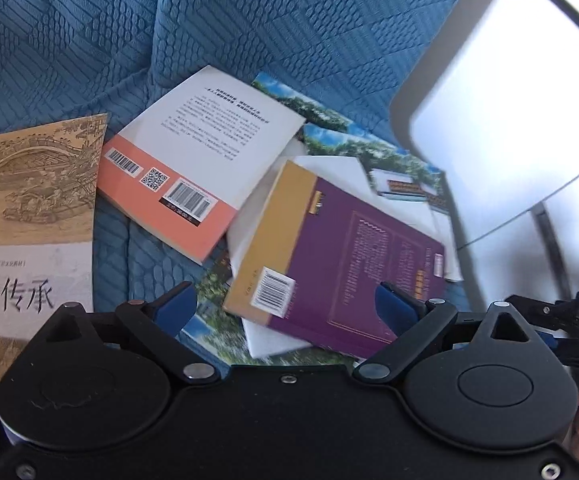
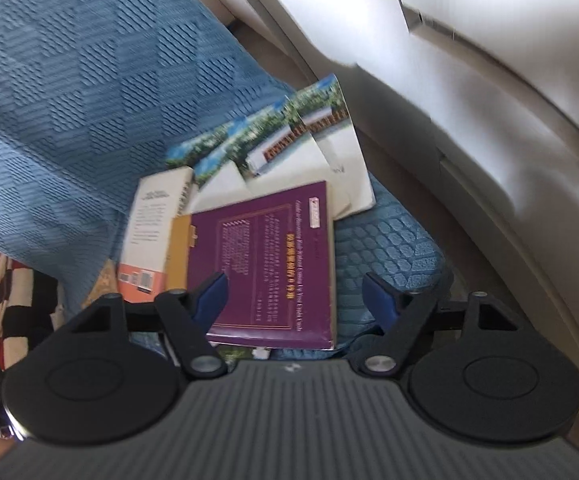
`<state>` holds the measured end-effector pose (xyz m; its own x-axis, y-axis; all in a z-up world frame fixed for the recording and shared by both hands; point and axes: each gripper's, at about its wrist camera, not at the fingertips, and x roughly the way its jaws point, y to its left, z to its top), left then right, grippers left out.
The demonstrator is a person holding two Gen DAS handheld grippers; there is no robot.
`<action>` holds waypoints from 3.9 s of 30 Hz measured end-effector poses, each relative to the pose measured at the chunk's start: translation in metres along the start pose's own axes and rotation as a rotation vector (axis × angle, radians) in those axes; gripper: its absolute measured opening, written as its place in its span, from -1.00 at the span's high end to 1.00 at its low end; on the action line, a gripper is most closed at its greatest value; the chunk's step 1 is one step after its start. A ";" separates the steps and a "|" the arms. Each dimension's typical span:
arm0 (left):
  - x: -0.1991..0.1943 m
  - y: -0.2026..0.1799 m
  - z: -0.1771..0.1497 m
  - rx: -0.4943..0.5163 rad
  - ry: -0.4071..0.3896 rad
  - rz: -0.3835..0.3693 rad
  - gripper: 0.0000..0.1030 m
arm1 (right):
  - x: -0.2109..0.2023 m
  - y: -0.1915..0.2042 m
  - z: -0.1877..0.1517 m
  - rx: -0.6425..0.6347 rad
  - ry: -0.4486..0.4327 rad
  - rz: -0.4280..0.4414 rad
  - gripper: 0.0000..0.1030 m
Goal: Organize objects
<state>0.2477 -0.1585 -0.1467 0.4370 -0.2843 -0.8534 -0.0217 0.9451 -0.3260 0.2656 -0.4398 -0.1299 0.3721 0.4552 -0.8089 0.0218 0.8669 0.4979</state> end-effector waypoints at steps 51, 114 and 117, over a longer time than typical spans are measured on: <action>0.015 0.052 0.024 -0.261 0.043 -0.235 -0.33 | 0.060 -0.018 0.018 0.032 0.140 0.286 -0.34; 0.015 0.084 -0.115 -1.028 0.236 -0.667 0.55 | 0.011 0.036 -0.063 0.294 0.137 0.341 0.72; 0.015 0.087 -0.120 -1.062 0.235 -0.676 0.67 | 0.012 0.033 -0.062 0.308 0.144 0.331 0.65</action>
<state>0.1441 -0.1001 -0.2370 0.4756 -0.7798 -0.4071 -0.6098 0.0413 -0.7915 0.2129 -0.3932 -0.1423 0.2736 0.7392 -0.6154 0.2059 0.5800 0.7882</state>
